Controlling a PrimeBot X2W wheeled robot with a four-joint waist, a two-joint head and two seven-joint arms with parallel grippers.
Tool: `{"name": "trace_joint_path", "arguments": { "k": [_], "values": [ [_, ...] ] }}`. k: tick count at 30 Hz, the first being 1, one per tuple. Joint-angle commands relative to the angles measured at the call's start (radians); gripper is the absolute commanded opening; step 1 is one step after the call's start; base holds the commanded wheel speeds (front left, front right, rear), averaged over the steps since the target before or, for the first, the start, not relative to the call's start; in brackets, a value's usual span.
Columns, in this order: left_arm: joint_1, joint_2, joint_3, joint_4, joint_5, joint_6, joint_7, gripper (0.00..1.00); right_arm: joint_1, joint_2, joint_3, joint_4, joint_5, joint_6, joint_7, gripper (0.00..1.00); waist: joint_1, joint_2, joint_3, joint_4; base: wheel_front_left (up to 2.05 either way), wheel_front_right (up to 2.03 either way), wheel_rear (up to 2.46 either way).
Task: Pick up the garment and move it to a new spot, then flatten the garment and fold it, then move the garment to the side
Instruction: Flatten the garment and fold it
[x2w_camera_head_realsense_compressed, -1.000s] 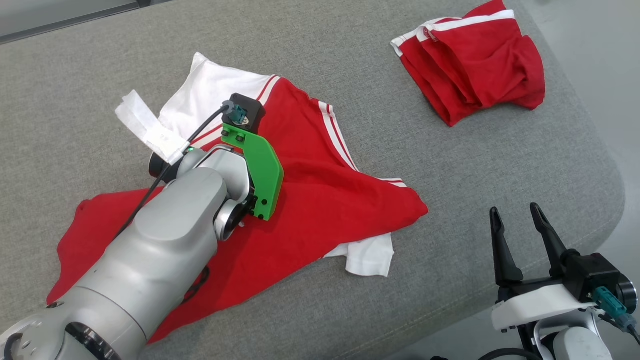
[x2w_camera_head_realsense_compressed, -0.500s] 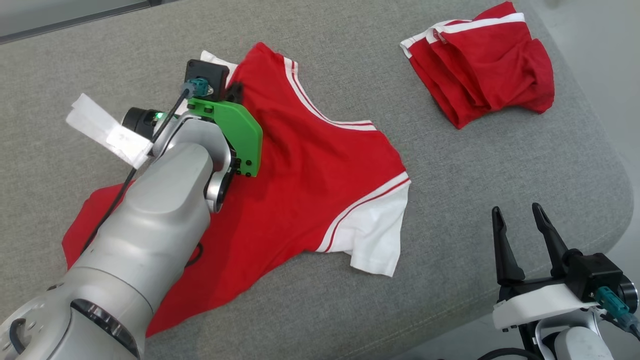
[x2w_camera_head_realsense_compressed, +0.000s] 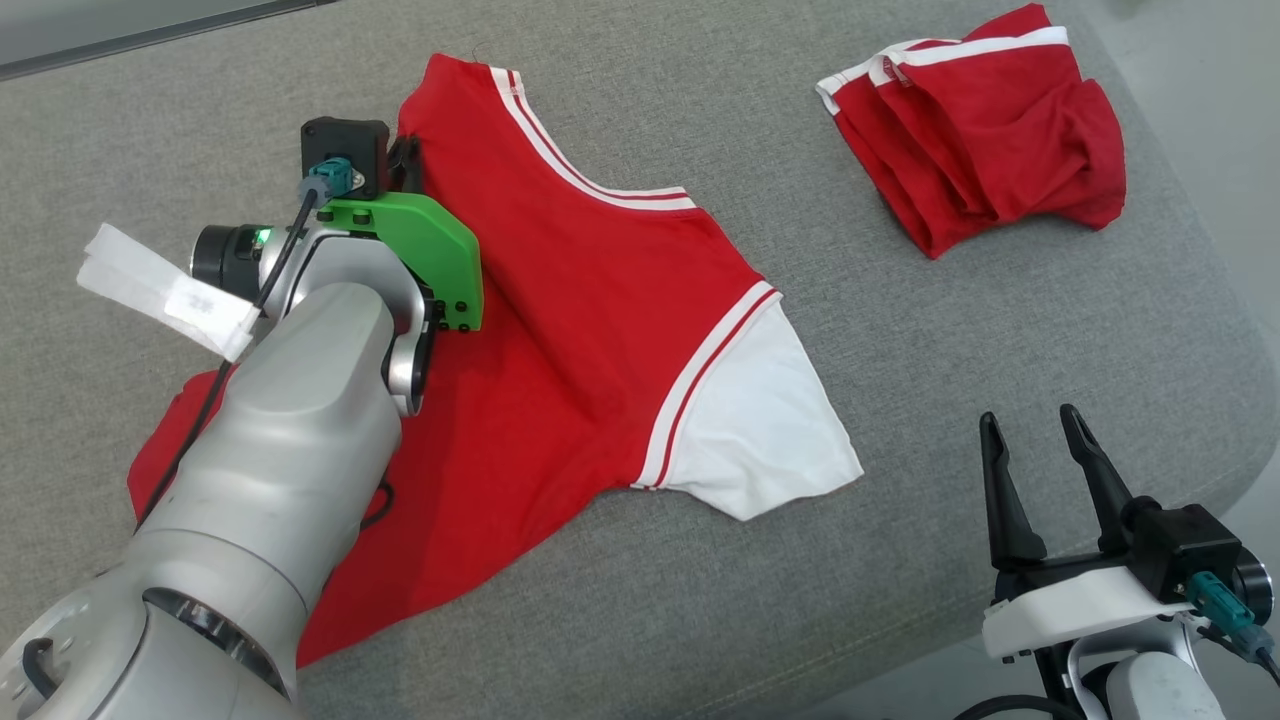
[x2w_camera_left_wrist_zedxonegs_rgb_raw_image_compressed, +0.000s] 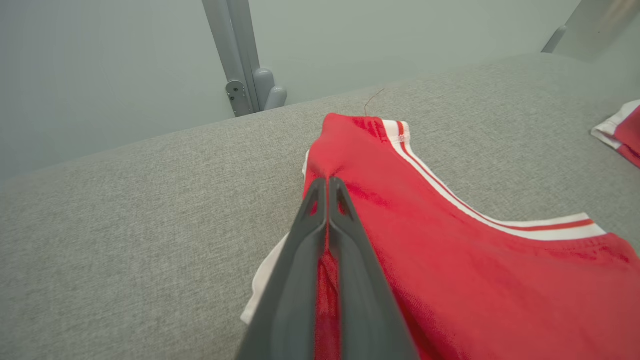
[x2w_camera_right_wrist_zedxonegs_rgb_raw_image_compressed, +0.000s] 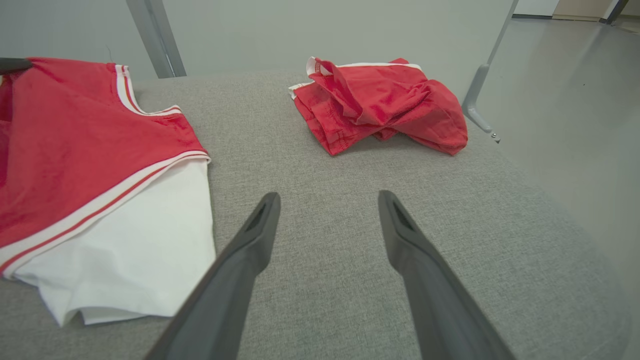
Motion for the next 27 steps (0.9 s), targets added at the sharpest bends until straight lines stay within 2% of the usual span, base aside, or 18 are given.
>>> {"name": "trace_joint_path", "arguments": {
  "k": [1,7,11,15,16,19,22,25,27],
  "values": [
    [-0.012,-0.009,0.005,0.002,-0.008,-0.013,-0.011,1.0,-0.002,-0.002,-0.002,0.0,-0.004,-0.001,-0.002,1.0,0.0,0.0,0.0,0.002,0.0,0.0,0.0],
    [-0.002,0.007,0.035,-0.042,-0.001,-0.038,-0.046,1.0,0.021,-0.002,-0.019,-0.006,-0.017,-0.001,-0.002,1.0,0.0,0.0,-0.036,0.025,0.0,0.0,0.0],
    [0.072,0.069,0.096,-0.194,0.05,-0.027,-0.049,1.0,0.042,-0.002,-0.041,-0.025,-0.024,-0.001,-0.002,1.0,0.0,0.0,-0.083,0.049,0.0,0.0,0.0],
    [0.253,0.147,0.182,-0.424,0.128,0.01,-0.048,1.0,0.069,-0.002,-0.072,-0.048,-0.036,-0.001,-0.002,1.0,0.0,0.0,-0.141,0.087,0.0,0.0,0.0],
    [0.368,0.193,0.215,-0.537,0.167,0.034,-0.049,1.0,0.084,-0.002,-0.083,-0.056,-0.04,-0.001,-0.002,1.0,0.0,0.0,-0.168,0.108,0.0,0.0,0.0],
    [0.542,0.242,0.261,-0.681,0.216,0.071,-0.049,1.0,0.108,-0.007,-0.108,-0.062,-0.046,-0.001,-0.002,1.0,0.0,0.0,-0.203,0.147,0.0,0.0,0.0],
    [0.695,0.272,0.317,-0.807,0.271,0.106,-0.049,1.0,0.124,-0.012,-0.13,-0.067,-0.049,-0.001,-0.002,1.0,0.0,0.0,-0.229,0.185,0.0,0.0,0.0],
    [0.826,0.279,0.365,-0.904,0.323,0.11,-0.049,1.0,0.141,-0.019,-0.14,-0.071,-0.054,-0.001,-0.002,1.0,0.0,0.0,-0.254,0.217,0.0,0.0,0.0],
    [0.915,0.283,0.4,-0.951,0.355,0.094,-0.049,1.0,0.148,-0.021,-0.146,-0.072,-0.055,-0.001,-0.002,1.0,0.0,0.0,-0.266,0.234,0.0,0.0,0.0]
  ]
}}
